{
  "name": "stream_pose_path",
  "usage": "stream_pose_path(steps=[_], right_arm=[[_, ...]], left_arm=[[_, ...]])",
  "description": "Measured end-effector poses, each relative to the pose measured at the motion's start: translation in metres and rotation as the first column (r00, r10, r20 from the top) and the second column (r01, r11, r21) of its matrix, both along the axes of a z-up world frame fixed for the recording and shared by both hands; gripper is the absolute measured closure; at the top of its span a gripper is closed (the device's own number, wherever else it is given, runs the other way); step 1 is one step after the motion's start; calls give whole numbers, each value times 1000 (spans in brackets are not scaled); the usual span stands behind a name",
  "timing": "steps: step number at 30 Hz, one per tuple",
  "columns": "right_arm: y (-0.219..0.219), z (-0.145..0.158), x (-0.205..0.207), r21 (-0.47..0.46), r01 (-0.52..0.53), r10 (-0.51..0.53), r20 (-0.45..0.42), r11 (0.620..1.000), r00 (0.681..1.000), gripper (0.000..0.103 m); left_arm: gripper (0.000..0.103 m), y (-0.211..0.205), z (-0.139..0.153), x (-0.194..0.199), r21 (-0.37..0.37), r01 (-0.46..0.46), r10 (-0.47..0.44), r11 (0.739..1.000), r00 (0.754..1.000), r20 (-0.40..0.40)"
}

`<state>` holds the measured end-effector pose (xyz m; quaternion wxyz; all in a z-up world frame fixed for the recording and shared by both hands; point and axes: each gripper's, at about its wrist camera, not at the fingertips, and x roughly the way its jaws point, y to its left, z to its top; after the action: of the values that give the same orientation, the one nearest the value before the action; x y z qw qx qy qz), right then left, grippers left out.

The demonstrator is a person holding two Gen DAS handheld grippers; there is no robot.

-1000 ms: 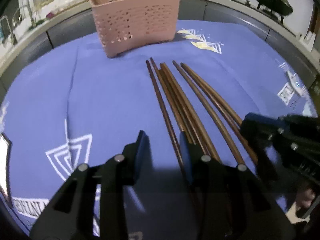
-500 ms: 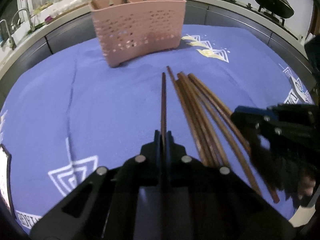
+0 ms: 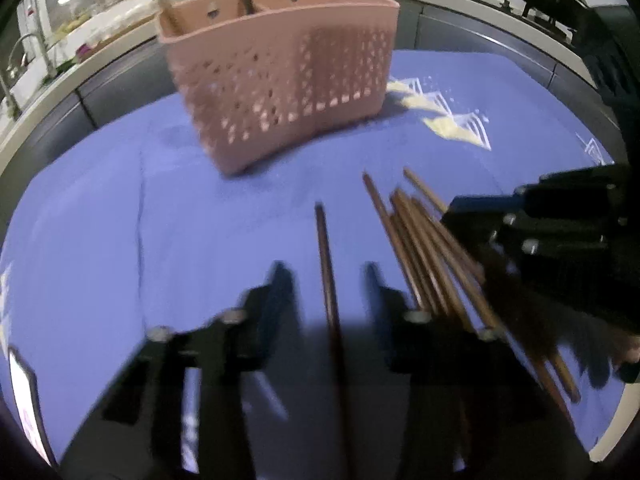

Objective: Organize utensils
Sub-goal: 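Lift both chopsticks into the pink holder and open both tools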

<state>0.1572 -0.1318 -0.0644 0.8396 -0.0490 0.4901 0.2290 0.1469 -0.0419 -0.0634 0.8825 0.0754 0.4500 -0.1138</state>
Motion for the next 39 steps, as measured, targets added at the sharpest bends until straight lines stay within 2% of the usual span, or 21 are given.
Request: stream_pose_path(steps=[3, 5, 9, 11, 14, 17, 22, 24, 29, 32, 35, 37, 39], right_arm=[[-2, 1, 4, 20, -13, 13, -12, 1000, 1000, 97], [-8, 10, -2, 67, -11, 10, 19, 998, 1000, 97], [-23, 48, -30, 169, -24, -8, 187, 985, 982, 97], [-32, 72, -49, 213, -32, -34, 298, 977, 954, 97], [-38, 95, -68, 264, -47, -65, 401, 963, 914, 97], [-35, 117, -75, 289, -64, -84, 471, 955, 878, 97], [-27, 158, -69, 321, -91, -111, 558, 943, 823, 97], [-22, 175, -61, 331, -102, -115, 577, 938, 809, 97], [-1, 227, -24, 353, -140, -126, 634, 925, 763, 97], [17, 245, 3, 340, -140, -130, 660, 930, 740, 97], [34, 244, 31, 325, -122, -135, 665, 938, 734, 97], [45, 233, 49, 301, -108, -121, 648, 947, 752, 97], [55, 215, 69, 267, -83, -102, 613, 960, 783, 97]], left_arm=[[99, 5, 3, 11, -52, -8, 6, 999, 999, -38], [99, 11, 10, 8, -103, -9, 5, 995, 999, -41], [99, 25, 47, -15, -211, 17, -6, 977, 999, 53], [99, 36, 75, -31, -264, 36, -3, 964, 992, 127], [99, 48, 107, -49, -307, 59, 10, 950, 976, 217], [99, 57, 139, -63, -334, 71, 34, 940, 954, 298], [99, 66, 195, -59, -365, 86, 73, 927, 913, 402], [99, 69, 215, -53, -366, 83, 87, 927, 901, 425], [99, 72, 271, -21, -340, 63, 132, 938, 843, 521], [99, 72, 286, 1, -314, 27, 165, 949, 805, 569], [99, 73, 286, 23, -282, -23, 195, 959, 773, 603], [99, 74, 275, 41, -272, -45, 201, 961, 789, 580], [99, 77, 255, 62, -277, -70, 210, 958, 829, 519]])
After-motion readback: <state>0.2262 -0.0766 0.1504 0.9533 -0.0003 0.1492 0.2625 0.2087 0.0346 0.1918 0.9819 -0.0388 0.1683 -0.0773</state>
